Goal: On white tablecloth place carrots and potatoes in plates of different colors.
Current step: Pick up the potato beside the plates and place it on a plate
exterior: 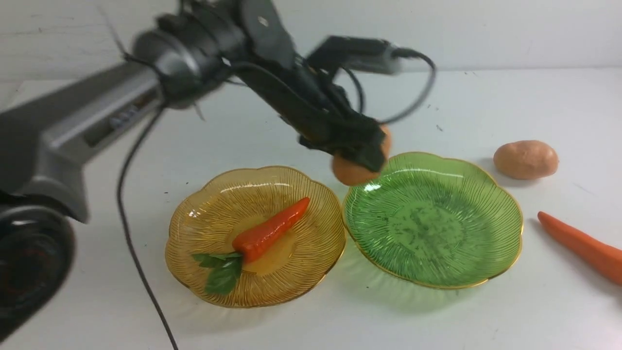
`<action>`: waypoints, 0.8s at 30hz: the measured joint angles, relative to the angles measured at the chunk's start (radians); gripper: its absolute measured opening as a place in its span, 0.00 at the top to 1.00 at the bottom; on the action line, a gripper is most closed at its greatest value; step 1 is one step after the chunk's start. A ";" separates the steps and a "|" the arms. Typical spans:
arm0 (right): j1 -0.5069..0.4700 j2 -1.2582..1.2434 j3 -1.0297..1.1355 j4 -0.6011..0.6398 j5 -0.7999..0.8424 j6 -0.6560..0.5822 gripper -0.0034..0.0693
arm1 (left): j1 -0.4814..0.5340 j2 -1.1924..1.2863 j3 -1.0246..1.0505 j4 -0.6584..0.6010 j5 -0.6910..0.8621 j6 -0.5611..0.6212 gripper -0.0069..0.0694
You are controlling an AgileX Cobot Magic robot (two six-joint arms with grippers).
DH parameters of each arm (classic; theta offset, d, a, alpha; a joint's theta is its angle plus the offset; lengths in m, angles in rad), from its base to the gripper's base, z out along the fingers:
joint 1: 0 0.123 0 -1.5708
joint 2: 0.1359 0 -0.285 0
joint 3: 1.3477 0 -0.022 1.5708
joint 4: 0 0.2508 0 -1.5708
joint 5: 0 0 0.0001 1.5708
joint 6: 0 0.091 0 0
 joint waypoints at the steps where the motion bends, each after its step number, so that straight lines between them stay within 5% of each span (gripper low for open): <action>1: 0.000 0.000 0.000 -0.001 -0.001 0.000 0.97 | -0.022 0.021 -0.006 0.034 -0.023 0.000 0.31; 8: 0.000 0.000 0.000 -0.005 0.012 0.000 0.97 | -0.053 0.090 -0.011 0.108 -0.062 -0.001 0.19; 18: 0.000 0.000 0.000 -0.005 0.019 -0.003 0.95 | -0.052 0.090 -0.012 0.108 -0.051 -0.020 0.17; 24: 0.000 0.000 0.000 -0.005 0.018 -0.003 0.91 | -0.052 0.090 -0.012 0.108 -0.022 -0.069 0.03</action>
